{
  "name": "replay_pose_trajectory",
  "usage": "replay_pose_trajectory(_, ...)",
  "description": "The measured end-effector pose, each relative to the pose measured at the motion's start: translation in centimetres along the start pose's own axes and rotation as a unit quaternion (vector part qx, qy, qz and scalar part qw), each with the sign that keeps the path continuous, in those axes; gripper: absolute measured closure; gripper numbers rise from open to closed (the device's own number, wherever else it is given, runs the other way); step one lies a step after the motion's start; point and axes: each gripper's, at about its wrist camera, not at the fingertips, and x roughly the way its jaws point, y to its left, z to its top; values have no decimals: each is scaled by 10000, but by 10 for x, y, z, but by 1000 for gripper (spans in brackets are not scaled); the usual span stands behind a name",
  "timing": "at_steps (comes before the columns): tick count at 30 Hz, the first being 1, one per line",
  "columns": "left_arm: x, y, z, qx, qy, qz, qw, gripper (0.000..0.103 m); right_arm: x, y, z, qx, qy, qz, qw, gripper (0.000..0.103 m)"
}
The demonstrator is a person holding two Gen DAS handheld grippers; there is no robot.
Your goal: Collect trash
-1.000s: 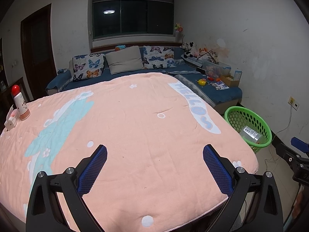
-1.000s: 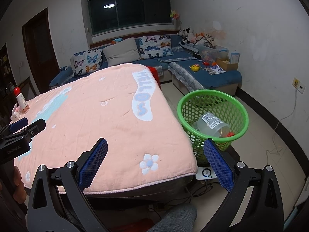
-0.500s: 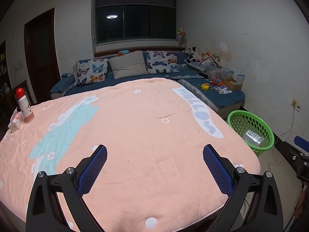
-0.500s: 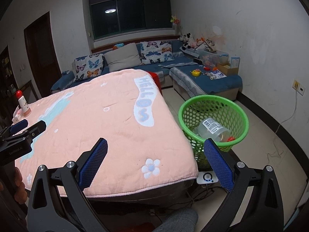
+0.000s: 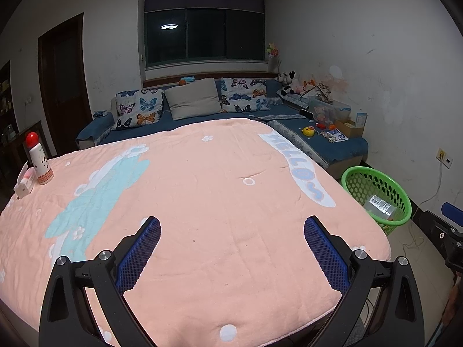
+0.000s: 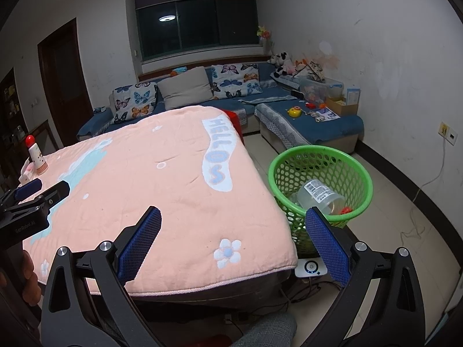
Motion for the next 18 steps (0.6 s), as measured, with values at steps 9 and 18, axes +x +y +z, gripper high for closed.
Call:
replay_pose_trajectory(9, 0, 1, 1, 0, -2, 7, 10000, 7, 0, 0, 1, 2, -3, -13, 10000, 4)
replay_pose_trajectory(18, 1, 1, 0, 7, 8, 30, 10000, 7, 0, 0, 1, 1, 4, -5, 10000, 4)
